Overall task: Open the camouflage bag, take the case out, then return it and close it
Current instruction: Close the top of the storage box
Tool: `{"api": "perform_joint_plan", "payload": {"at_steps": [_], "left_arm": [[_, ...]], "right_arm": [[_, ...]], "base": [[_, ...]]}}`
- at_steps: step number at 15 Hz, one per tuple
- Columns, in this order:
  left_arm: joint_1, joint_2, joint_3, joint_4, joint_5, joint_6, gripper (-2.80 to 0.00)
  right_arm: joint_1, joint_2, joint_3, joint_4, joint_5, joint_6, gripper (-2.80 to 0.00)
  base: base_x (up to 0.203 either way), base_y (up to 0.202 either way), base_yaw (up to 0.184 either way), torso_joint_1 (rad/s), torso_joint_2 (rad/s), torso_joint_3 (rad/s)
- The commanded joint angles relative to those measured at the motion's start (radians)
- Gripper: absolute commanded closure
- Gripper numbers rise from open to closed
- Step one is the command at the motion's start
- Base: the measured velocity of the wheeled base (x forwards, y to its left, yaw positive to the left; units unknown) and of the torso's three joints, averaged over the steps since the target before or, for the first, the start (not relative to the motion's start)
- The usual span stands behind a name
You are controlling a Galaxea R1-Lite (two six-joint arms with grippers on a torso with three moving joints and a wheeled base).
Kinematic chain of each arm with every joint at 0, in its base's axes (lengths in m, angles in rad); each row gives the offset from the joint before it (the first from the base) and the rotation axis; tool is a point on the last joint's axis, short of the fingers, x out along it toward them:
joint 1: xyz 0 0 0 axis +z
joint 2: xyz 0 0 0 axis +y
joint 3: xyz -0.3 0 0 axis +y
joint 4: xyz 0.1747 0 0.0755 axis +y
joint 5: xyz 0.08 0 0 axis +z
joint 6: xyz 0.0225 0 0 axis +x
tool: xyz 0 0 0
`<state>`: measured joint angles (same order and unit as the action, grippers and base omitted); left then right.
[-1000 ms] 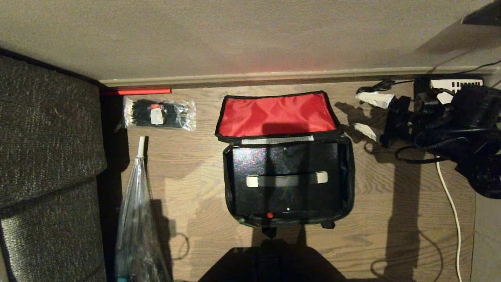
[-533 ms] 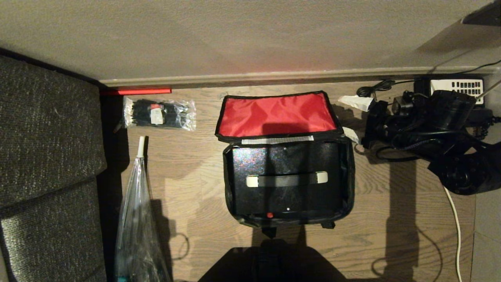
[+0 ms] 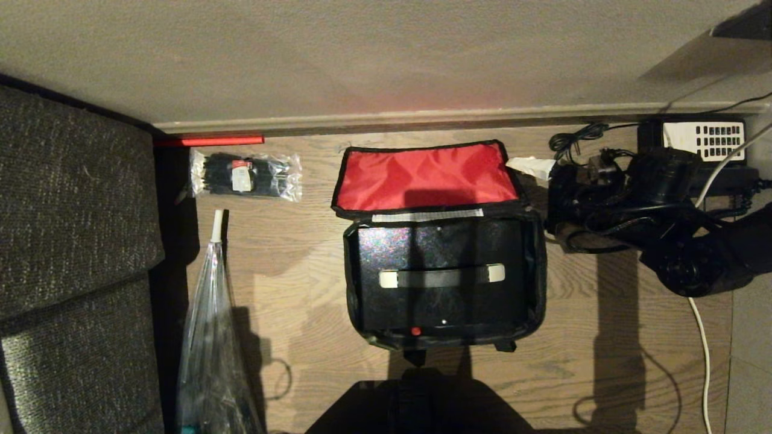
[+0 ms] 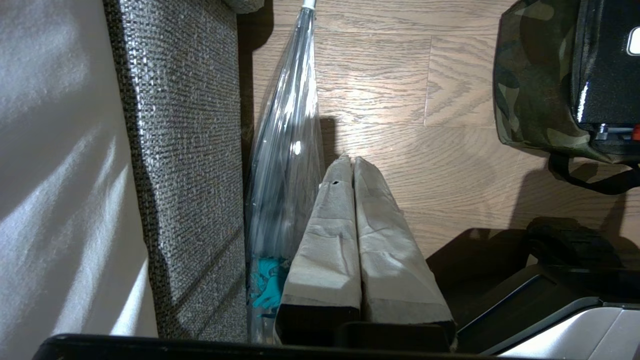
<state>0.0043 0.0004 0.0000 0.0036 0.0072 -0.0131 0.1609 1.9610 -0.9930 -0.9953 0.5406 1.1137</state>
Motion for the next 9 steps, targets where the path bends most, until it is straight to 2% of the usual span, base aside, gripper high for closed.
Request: {"api": "perform_joint_plan", "payload": {"at_steps": [1, 3, 4, 5, 6, 7, 9], "left_arm": [[0.0, -0.002, 0.003, -0.001, 0.0, -0.001, 0.0], [0.0, -0.002, 0.003, -0.001, 0.0, -0.001, 0.0], [0.0, -0.002, 0.003, -0.001, 0.0, -0.001, 0.0], [0.0, -0.002, 0.003, -0.001, 0.0, -0.001, 0.0], [0.0, -0.002, 0.003, -0.001, 0.0, -0.001, 0.0], [0.0, -0.002, 0.003, -0.001, 0.0, -0.001, 0.0], [0.0, -0.002, 0.003, -0.001, 0.0, -0.001, 0.0]], "right_arm": [[0.029, 0.035, -0.039, -0.016, -0.011, 0.031, -2.8], [0.031, 0.04, -0.043, -0.026, -0.02, 0.045, -2.8], [0.035, 0.053, -0.049, -0.047, -0.042, 0.096, -2.8], [0.039, 0.058, -0.05, -0.055, -0.051, 0.101, -2.8], [0.041, 0.062, -0.048, -0.09, -0.066, 0.102, 0.0], [0.043, 0.07, -0.045, -0.147, -0.08, 0.103, 0.0], [0.043, 0.073, -0.042, -0.174, -0.08, 0.098, 0.0]], "base": [[0.0, 0.0, 0.0, 0.0, 0.0, 0.0], [0.0, 0.0, 0.0, 0.0, 0.0, 0.0], [0.0, 0.0, 0.0, 0.0, 0.0, 0.0], [0.0, 0.0, 0.0, 0.0, 0.0, 0.0], [0.0, 0.0, 0.0, 0.0, 0.0, 0.0], [0.0, 0.0, 0.0, 0.0, 0.0, 0.0], [0.0, 0.0, 0.0, 0.0, 0.0, 0.0]]}}
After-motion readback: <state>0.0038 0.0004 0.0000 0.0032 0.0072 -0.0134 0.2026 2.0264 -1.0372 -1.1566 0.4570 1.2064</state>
